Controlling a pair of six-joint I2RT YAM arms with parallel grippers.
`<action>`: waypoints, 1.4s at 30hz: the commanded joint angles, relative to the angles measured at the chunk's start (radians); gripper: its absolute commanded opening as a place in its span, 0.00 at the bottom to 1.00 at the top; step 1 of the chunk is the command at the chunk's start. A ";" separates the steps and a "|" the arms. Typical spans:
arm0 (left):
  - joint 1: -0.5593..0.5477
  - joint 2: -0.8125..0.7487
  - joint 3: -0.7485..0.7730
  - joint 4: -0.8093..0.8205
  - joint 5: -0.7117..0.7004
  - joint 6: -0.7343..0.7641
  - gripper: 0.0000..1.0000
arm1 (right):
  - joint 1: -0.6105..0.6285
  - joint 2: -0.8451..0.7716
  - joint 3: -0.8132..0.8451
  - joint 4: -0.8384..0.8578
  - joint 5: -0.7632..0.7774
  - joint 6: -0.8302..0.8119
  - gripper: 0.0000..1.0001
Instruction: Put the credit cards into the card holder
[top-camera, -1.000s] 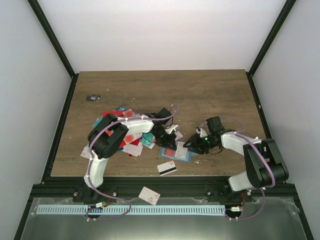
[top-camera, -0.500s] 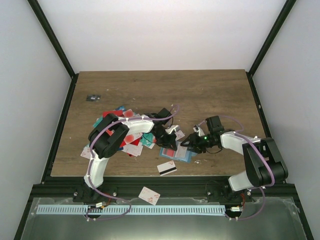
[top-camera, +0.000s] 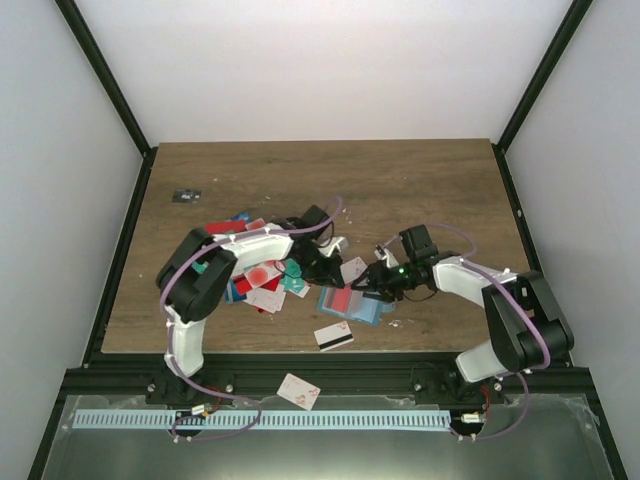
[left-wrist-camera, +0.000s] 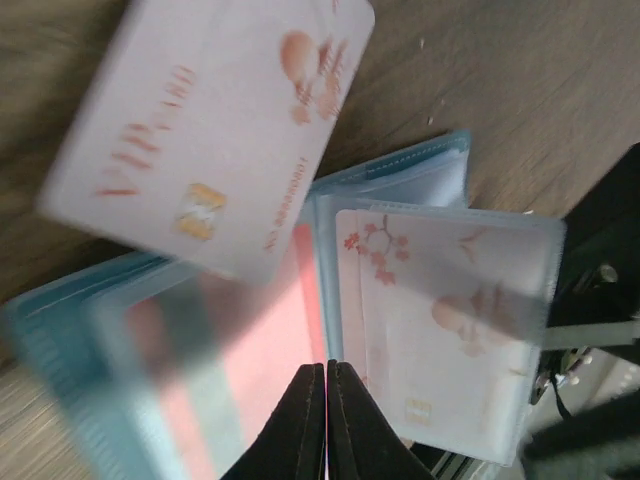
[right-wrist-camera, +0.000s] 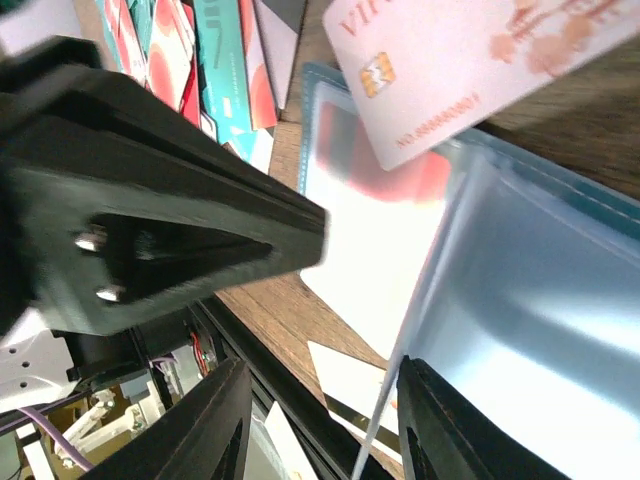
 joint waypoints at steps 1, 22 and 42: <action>0.062 -0.132 -0.058 -0.024 -0.047 -0.031 0.05 | 0.042 0.036 0.069 -0.021 0.009 0.015 0.43; 0.047 -0.331 -0.427 0.146 -0.052 -0.055 0.20 | 0.164 -0.006 0.133 -0.124 0.027 -0.004 0.51; -0.106 -0.225 -0.445 0.219 -0.101 -0.084 0.20 | 0.229 -0.468 -0.288 -0.073 0.129 0.355 0.53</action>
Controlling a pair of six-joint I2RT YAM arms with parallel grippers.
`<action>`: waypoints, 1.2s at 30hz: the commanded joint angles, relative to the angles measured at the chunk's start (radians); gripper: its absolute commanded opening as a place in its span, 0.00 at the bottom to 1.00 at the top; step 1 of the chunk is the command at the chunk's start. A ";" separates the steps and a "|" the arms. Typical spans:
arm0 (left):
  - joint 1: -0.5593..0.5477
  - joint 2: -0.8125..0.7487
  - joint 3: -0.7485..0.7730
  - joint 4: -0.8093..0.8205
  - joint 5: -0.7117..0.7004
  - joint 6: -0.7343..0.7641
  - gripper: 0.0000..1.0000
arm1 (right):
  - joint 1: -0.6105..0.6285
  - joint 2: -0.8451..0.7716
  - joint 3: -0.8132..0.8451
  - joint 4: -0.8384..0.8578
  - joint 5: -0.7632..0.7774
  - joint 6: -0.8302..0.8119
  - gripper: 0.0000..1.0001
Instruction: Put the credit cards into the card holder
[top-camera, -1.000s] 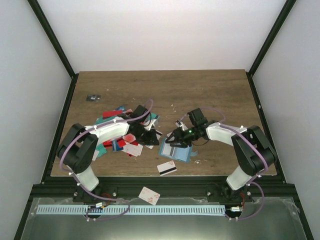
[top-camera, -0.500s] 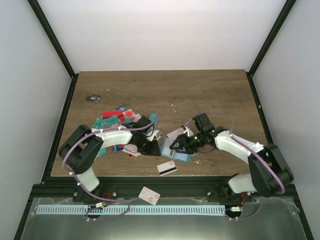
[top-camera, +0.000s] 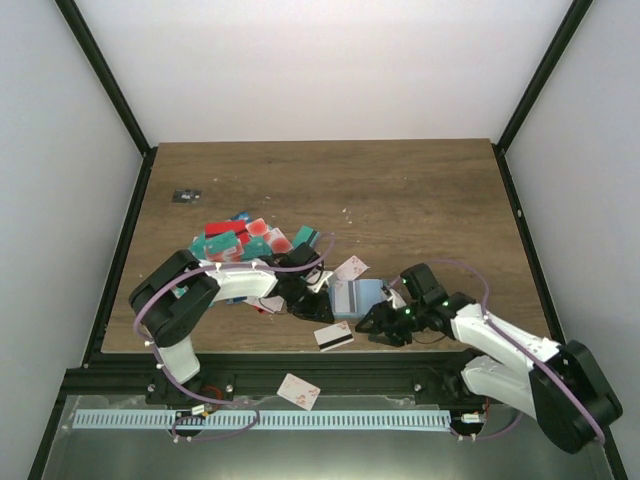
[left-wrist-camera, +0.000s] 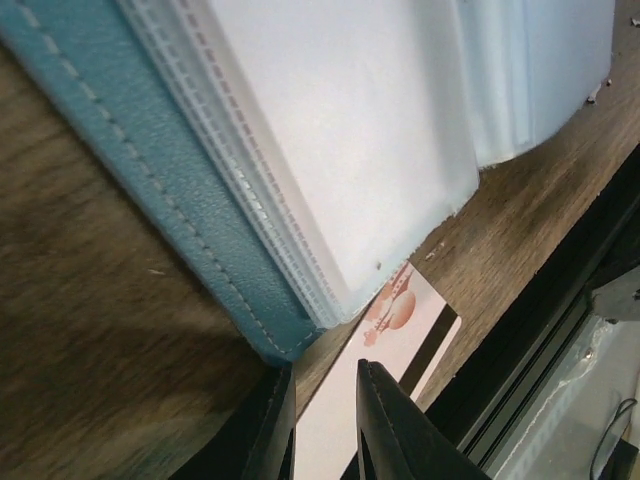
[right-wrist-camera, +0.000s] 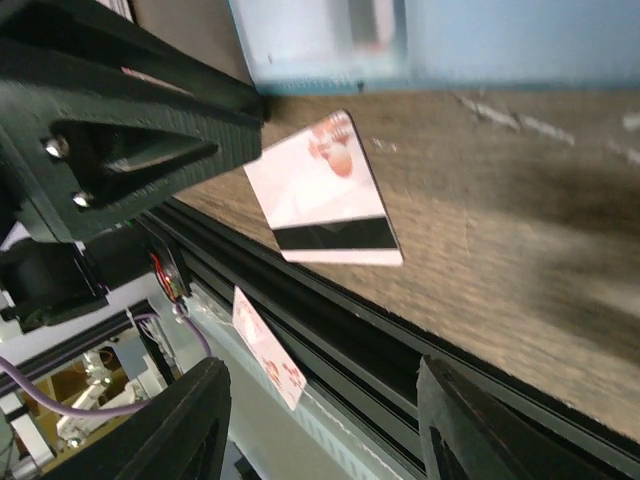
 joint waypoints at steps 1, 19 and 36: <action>-0.030 0.016 -0.038 0.015 -0.050 -0.027 0.19 | 0.060 -0.090 -0.061 0.056 0.056 0.153 0.53; -0.129 -0.037 -0.159 0.105 -0.098 -0.153 0.18 | 0.401 -0.296 -0.263 0.277 0.350 0.627 0.52; -0.135 -0.069 -0.210 0.133 -0.096 -0.188 0.17 | 0.620 0.069 -0.240 0.641 0.584 0.880 0.50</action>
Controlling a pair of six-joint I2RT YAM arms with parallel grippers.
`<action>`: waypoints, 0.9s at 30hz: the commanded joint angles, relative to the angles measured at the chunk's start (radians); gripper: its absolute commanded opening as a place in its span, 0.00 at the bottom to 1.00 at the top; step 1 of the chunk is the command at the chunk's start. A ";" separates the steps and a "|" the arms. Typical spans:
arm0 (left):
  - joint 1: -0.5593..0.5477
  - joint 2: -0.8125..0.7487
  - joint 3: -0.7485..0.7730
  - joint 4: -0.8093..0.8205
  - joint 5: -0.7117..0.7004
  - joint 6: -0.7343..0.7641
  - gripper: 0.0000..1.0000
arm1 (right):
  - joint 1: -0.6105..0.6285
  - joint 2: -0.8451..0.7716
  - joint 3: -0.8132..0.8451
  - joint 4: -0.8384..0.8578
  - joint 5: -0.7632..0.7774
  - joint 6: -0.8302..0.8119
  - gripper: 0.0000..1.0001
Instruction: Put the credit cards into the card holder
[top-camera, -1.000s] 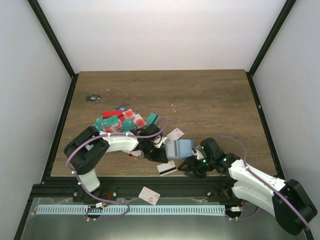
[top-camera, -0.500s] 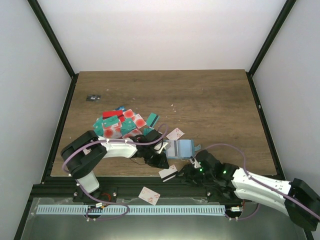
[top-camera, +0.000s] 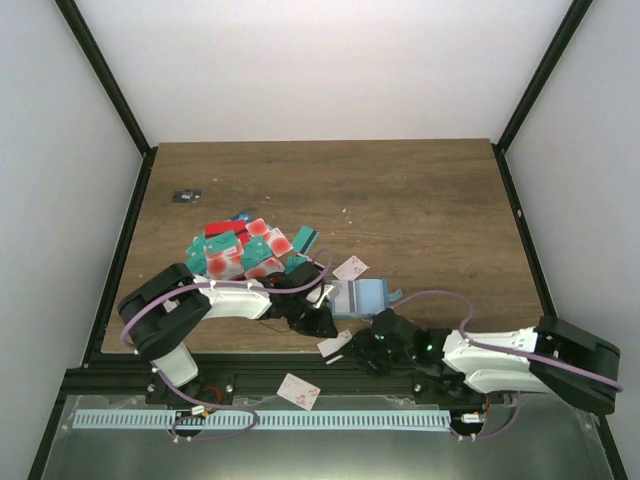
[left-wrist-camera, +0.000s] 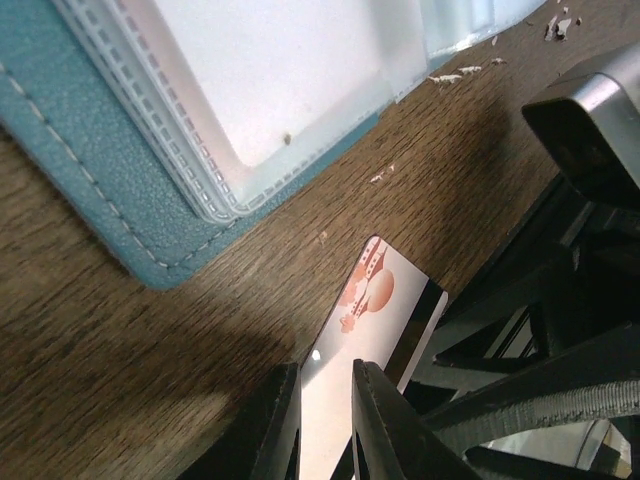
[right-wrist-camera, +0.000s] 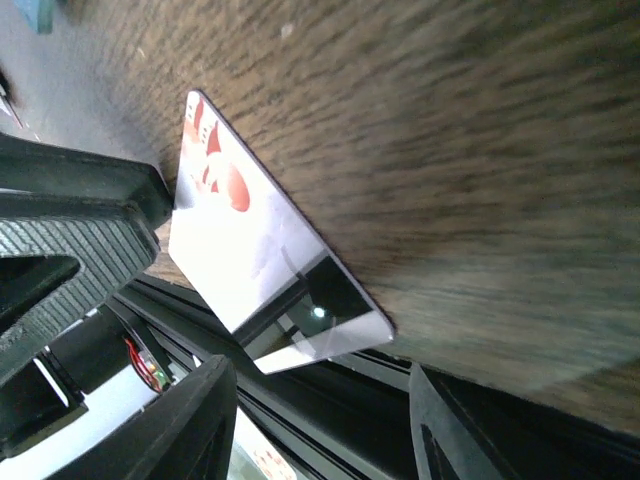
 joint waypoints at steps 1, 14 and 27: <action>-0.011 0.015 -0.051 -0.082 -0.054 -0.007 0.17 | 0.044 0.092 0.016 0.111 0.088 0.100 0.49; -0.011 -0.038 -0.138 -0.035 -0.024 -0.040 0.17 | 0.052 0.200 0.004 0.268 0.156 0.158 0.34; -0.012 -0.105 -0.182 0.015 -0.010 -0.084 0.17 | 0.053 0.204 0.042 0.242 0.088 0.102 0.01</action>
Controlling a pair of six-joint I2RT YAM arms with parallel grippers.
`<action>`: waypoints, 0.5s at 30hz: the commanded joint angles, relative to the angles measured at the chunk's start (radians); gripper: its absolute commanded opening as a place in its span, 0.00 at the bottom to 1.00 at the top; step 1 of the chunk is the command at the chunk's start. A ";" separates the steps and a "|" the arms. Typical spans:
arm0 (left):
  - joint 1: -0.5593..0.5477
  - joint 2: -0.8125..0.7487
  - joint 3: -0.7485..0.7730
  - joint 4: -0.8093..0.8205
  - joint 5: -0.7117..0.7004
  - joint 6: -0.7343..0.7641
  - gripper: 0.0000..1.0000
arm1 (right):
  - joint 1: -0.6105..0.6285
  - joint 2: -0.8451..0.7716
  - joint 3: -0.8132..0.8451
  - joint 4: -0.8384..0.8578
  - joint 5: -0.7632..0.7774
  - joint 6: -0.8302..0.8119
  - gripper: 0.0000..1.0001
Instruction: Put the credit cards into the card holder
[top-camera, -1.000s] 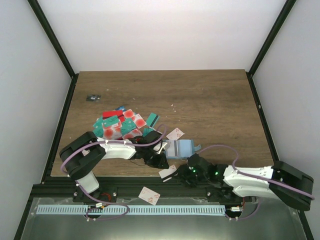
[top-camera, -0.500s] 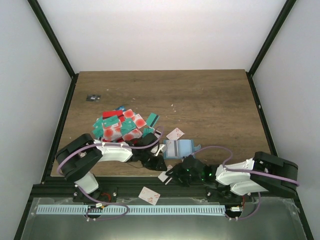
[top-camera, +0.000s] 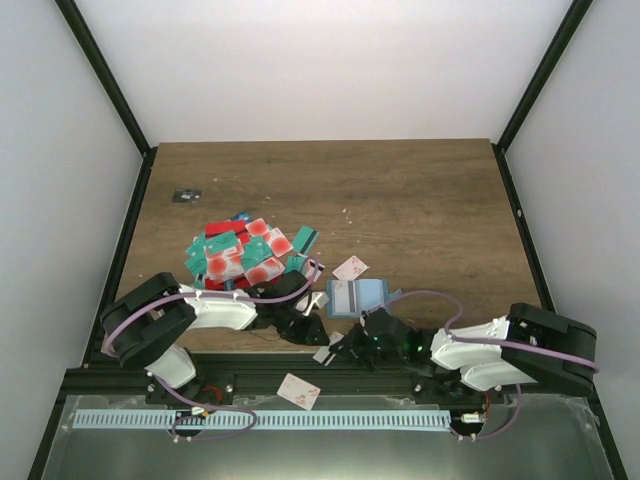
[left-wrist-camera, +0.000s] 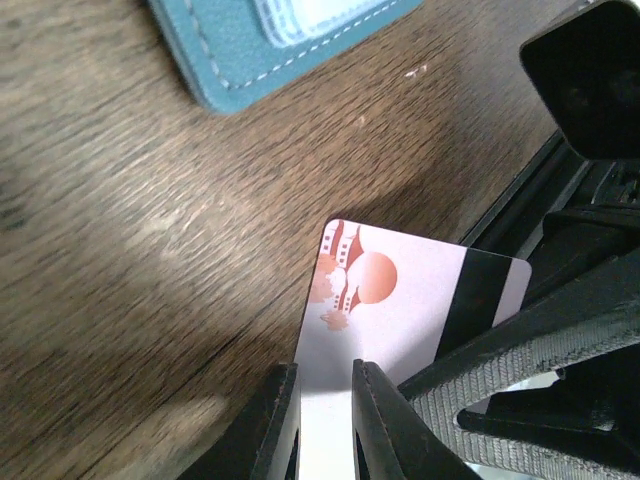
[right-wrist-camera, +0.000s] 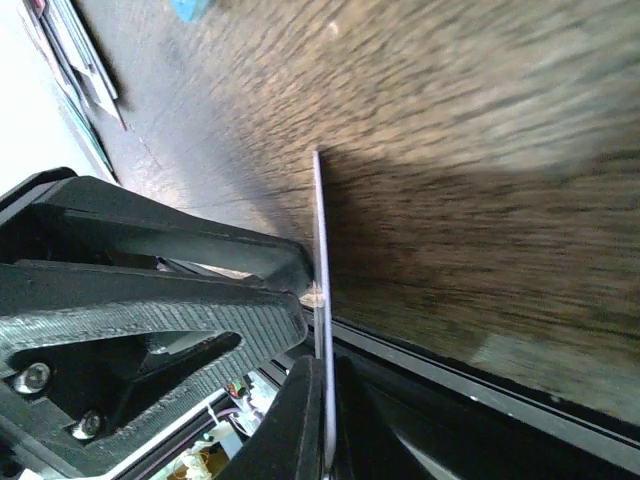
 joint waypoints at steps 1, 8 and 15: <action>-0.010 -0.022 -0.032 -0.094 -0.055 -0.016 0.17 | -0.001 0.010 0.037 -0.091 0.006 -0.031 0.01; -0.005 -0.122 0.012 -0.200 -0.098 0.009 0.18 | -0.002 -0.029 0.169 -0.258 -0.029 -0.190 0.01; 0.032 -0.265 0.071 -0.348 -0.153 0.044 0.19 | -0.007 -0.098 0.283 -0.420 -0.045 -0.352 0.01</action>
